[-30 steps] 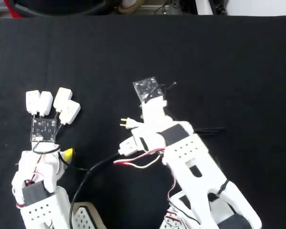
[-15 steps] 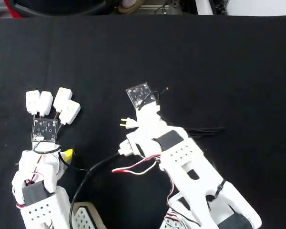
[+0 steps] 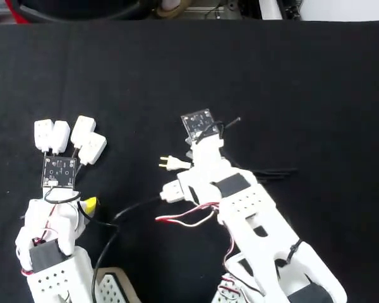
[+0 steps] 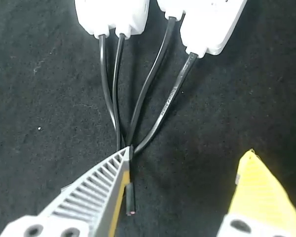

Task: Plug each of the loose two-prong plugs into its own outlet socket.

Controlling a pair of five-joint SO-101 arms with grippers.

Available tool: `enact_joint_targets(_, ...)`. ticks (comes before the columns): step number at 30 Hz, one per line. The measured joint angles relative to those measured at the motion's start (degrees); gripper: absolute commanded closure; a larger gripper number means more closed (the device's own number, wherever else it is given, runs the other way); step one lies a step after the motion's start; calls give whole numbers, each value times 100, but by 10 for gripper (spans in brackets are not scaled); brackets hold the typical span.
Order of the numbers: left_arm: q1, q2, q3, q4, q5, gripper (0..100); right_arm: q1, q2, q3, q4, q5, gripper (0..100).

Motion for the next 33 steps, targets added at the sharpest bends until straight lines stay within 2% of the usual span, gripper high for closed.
enact_joint_targets(6, 0, 0, 0, 0, -9, 668, -70, 176, 79, -79, 0, 986)
enact_joint_targets(14, 0, 0, 0, 0, -9, 668, -387, 1486, -334, -440, -70, 986)
enact_joint_targets(21, 0, 0, 18, 0, -79, 668, -290, 1574, -835, 563, -79, 986)
enact_joint_targets(27, 0, 0, 70, 0, -308, 668, 686, 862, -615, 1459, 510, 986)
enact_joint_targets(33, 0, 0, 70, 0, -308, 668, 2418, -62, -484, 2136, 1723, 986)
